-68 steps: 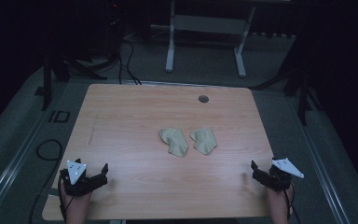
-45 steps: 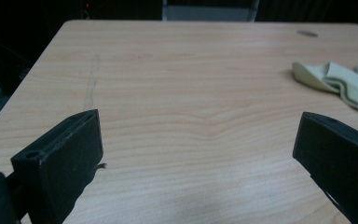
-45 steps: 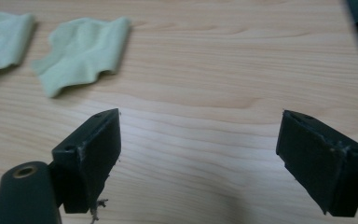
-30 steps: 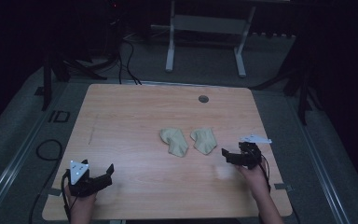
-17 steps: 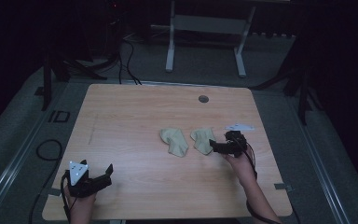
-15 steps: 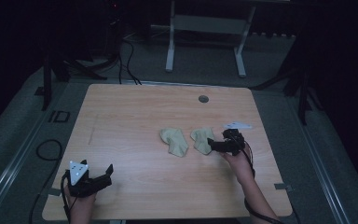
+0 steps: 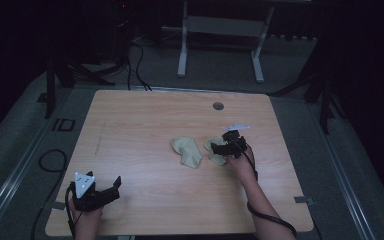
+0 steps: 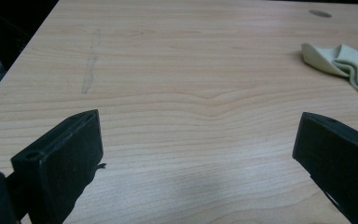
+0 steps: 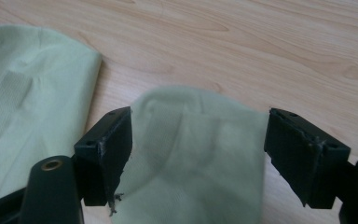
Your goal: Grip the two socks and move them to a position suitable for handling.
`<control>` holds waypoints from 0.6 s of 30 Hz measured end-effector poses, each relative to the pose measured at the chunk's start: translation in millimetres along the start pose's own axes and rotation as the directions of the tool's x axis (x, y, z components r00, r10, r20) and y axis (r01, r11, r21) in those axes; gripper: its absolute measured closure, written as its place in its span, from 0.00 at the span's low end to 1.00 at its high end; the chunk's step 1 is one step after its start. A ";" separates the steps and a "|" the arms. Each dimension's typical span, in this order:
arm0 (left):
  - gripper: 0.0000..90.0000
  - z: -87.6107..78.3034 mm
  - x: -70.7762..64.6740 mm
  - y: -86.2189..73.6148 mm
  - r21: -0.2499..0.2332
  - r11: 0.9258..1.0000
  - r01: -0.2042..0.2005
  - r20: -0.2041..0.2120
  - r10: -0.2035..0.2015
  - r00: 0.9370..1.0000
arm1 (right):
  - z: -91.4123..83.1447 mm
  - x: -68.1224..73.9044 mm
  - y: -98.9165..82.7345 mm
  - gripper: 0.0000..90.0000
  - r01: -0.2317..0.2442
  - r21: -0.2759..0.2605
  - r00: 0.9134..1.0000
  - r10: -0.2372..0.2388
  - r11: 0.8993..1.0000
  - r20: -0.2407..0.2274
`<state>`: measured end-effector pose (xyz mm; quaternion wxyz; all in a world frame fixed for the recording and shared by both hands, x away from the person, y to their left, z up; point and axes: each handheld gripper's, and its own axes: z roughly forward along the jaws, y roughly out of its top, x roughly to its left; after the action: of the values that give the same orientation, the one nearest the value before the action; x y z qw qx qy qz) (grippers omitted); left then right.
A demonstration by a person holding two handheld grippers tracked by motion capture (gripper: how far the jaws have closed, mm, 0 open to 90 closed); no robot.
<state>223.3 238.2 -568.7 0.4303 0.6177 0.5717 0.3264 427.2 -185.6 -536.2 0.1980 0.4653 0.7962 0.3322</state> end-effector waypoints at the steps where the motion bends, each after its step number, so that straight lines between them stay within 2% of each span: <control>1: 0.02 0.2 0.1 -0.1 -0.001 1.000 0.001 0.007 -0.001 1.000 | 1.4 0.6 0.8 0.26 0.001 -0.002 1.000 -0.001 1.000 0.002; 5: 0.02 -0.5 0.0 0.7 -0.005 1.000 0.000 0.005 0.000 1.000 | 12.2 4.3 3.2 0.28 0.028 0.019 0.999 -0.029 0.999 0.029; 10: 0.02 0.4 -0.3 -0.1 0.011 1.000 -0.014 0.003 0.014 1.000 | 25.1 4.2 -1.5 0.39 0.043 0.073 0.997 -0.047 0.996 0.052; 11: 0.02 0.7 -0.4 -0.1 0.013 1.000 -0.015 0.002 0.015 1.000 | 25.9 3.5 -3.1 0.40 0.034 0.068 0.998 -0.037 0.997 0.046; 16: 0.02 0.7 0.0 0.1 0.013 1.000 -0.009 0.003 0.009 1.000 | 23.3 3.0 -4.6 0.58 0.002 0.062 0.999 -0.005 0.998 0.051; 18: 0.02 0.4 -0.1 0.1 0.014 1.000 -0.012 0.001 0.012 1.000 | 22.4 3.0 -5.2 0.60 -0.005 0.061 0.998 0.001 0.998 0.058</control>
<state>223.7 238.0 -568.7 0.4243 0.6243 0.5698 0.3248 436.6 -177.1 -555.7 0.2060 0.4816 0.7994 0.2943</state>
